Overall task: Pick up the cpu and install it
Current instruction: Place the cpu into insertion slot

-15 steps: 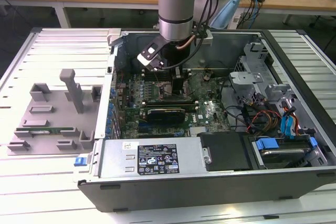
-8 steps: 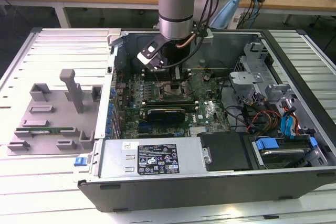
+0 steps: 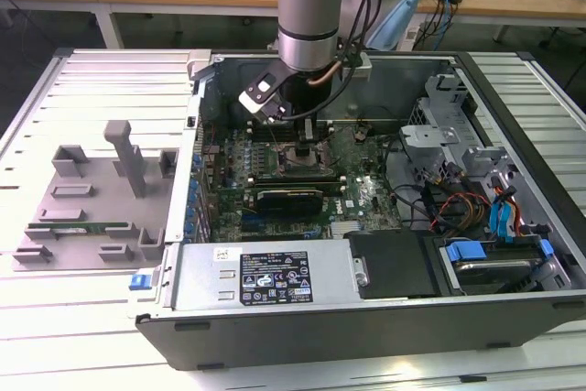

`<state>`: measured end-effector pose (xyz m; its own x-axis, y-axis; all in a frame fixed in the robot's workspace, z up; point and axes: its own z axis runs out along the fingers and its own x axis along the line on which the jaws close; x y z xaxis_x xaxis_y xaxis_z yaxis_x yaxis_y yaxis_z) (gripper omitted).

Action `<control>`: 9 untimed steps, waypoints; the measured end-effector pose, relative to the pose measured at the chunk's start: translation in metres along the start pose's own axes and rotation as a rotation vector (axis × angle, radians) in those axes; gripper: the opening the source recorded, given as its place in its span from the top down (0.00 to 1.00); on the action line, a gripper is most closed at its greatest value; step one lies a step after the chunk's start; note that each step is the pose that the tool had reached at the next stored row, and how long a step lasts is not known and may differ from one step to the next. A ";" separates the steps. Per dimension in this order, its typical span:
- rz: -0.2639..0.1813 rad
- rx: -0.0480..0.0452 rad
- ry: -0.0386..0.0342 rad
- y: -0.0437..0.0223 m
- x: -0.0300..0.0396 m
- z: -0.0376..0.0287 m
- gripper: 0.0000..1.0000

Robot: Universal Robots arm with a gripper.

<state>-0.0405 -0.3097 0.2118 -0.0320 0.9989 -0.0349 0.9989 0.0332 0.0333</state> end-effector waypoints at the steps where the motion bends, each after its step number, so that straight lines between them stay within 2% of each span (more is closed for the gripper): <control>1: 0.000 -0.0001 0.0002 0.0000 0.0001 0.0006 0.89; 4: 0.000 0.0000 0.0001 -0.0001 0.0002 0.0046 0.89; 9: 0.000 0.0001 -0.0001 -0.0002 0.0002 0.0075 0.89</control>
<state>-0.0405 -0.3097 0.2043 -0.0321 0.9989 -0.0350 0.9989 0.0333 0.0332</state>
